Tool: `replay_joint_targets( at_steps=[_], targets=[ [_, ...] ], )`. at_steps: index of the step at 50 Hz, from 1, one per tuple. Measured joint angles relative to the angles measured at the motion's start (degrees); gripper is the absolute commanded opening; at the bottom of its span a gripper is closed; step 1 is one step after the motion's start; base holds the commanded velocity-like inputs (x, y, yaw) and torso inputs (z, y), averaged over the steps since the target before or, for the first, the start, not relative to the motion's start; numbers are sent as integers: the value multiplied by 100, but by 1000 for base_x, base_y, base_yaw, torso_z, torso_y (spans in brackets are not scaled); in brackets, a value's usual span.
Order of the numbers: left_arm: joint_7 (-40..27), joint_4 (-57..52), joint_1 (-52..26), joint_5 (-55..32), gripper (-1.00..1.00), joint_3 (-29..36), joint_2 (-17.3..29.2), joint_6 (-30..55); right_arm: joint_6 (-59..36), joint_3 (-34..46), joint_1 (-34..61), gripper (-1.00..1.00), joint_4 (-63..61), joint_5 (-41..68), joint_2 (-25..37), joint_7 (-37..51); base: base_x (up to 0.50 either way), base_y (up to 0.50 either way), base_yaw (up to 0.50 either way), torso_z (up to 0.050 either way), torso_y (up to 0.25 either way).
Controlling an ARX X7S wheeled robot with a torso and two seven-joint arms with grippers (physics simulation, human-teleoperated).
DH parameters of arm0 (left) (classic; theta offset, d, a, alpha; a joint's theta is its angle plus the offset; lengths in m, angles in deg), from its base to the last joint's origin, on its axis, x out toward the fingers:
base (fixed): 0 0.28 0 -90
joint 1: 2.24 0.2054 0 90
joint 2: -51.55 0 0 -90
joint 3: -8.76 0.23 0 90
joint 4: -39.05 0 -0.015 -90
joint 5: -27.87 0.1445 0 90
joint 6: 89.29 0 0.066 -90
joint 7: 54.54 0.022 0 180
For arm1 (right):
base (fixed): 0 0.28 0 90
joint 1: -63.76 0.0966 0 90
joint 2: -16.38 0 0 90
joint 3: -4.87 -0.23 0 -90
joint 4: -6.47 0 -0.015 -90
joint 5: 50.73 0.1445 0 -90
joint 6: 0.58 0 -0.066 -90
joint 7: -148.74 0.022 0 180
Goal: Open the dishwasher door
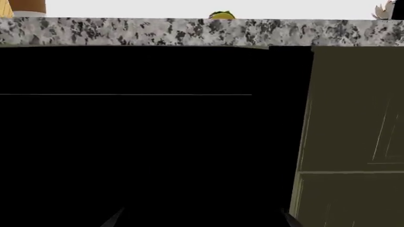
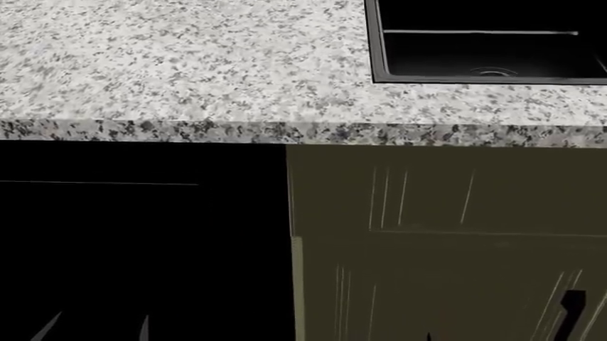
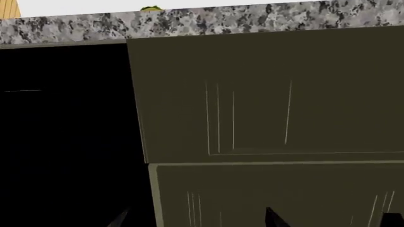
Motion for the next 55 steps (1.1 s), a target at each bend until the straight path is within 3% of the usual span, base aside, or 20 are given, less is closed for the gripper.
replay_joint_targets(
  at_steps=[18,33,45,55],
  targets=[
    [-72,7,-39,26,100,87,72,-35,45,63,15,100,29,51,54,41,400,0,0,0,0],
    [-209,-74,-46,186,100,190,162,92,110,54,2,100,39,139,86,100,0,0,0,0,0],
    [-292,-706,-309,1776,100,897,795,1696,171,60,-25,100,66,206,114,126,0,0,0,0,0],
    [108,-1110,-701,3228,100,1730,1313,2995,216,69,-39,100,85,259,134,145,0,0,0,0,0]
  ],
)
